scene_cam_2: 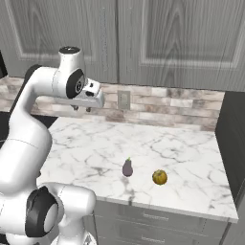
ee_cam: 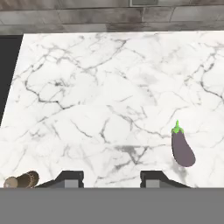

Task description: Place the eggplant and squash inside the fridge drawer. Close the drawer after placing the vegetables.

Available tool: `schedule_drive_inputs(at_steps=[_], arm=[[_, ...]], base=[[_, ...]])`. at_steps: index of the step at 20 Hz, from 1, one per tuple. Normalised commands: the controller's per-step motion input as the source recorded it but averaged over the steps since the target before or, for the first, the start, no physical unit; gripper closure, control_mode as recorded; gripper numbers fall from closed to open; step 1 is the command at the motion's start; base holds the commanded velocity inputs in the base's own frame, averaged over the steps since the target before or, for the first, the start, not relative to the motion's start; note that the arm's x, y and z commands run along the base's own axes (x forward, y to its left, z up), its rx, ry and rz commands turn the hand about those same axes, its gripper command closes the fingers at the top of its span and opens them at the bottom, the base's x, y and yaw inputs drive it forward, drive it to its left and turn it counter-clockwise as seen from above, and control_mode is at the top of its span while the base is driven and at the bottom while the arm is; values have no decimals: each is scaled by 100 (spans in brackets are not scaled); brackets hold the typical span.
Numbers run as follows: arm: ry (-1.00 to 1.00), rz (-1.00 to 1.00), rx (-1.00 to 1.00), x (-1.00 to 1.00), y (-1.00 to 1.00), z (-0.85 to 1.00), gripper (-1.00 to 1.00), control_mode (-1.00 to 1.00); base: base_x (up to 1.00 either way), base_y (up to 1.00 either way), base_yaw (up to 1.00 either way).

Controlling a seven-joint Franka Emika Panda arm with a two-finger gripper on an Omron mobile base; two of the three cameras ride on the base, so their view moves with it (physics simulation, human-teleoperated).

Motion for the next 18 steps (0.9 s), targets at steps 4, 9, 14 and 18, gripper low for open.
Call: schedule_drive_inputs(at_steps=[4,9,14,18], arm=[[7,0,-1,0,4,-20,-100,-100],[11,0,-10,-1,17,-71,-100,-100],[0,0,11,-1,-85,-81,-100,-100],[0,0,9,0,-96,-71,-100,-100]], base=[[0,0,0],[0,0,0],[0,0,0],[0,0,0]])
